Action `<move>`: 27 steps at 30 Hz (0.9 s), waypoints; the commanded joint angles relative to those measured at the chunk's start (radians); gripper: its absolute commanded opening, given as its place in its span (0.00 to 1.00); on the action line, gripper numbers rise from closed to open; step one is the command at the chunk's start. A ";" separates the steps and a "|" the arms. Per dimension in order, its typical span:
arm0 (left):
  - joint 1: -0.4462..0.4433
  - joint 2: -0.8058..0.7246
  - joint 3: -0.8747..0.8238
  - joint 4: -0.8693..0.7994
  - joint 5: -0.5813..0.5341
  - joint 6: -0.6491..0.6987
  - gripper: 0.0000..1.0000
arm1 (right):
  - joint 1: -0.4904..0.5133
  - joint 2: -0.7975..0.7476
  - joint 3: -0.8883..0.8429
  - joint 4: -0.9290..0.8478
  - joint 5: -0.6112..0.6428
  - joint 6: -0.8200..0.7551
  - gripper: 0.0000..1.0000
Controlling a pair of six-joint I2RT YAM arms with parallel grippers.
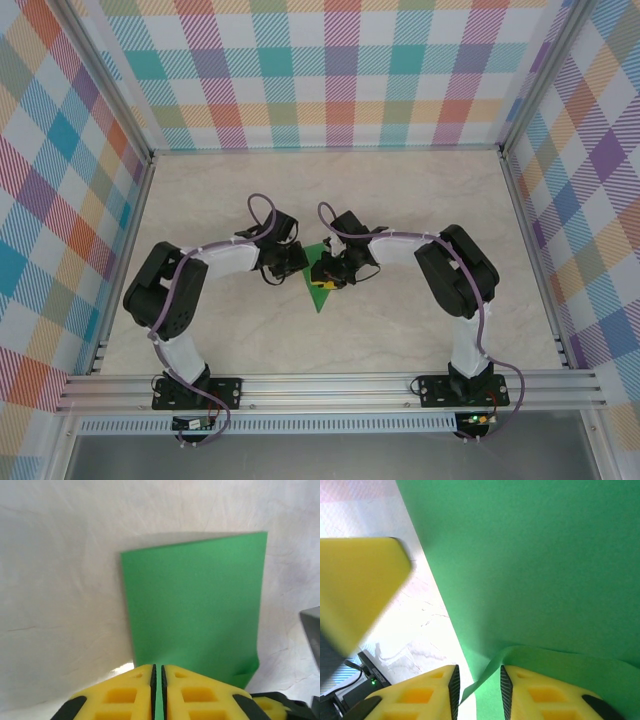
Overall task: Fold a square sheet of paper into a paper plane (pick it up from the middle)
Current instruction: Third fold the triangle at the center of the table.
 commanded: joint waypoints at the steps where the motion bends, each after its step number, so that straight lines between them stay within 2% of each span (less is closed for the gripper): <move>1: 0.023 -0.086 -0.019 -0.047 -0.046 -0.007 0.14 | 0.007 0.030 -0.008 -0.053 0.039 0.000 0.33; 5: 0.025 -0.117 -0.052 -0.032 -0.026 -0.007 0.14 | 0.007 0.031 -0.009 -0.052 0.040 -0.003 0.35; 9: 0.026 -0.131 -0.081 0.005 0.029 -0.009 0.14 | 0.007 0.030 -0.013 -0.056 0.044 -0.008 0.43; 13: 0.023 -0.135 -0.104 0.046 0.093 -0.016 0.13 | 0.006 0.027 -0.018 -0.059 0.048 -0.011 0.42; 21: -0.015 -0.115 -0.143 0.123 0.174 -0.051 0.07 | 0.004 0.031 -0.029 -0.075 0.068 -0.020 0.14; 25: -0.046 -0.083 -0.148 0.150 0.195 -0.063 0.00 | 0.005 0.036 -0.029 -0.083 0.076 -0.025 0.04; 27: -0.058 -0.065 -0.145 0.151 0.193 -0.065 0.00 | 0.003 0.036 -0.029 -0.083 0.075 -0.024 0.02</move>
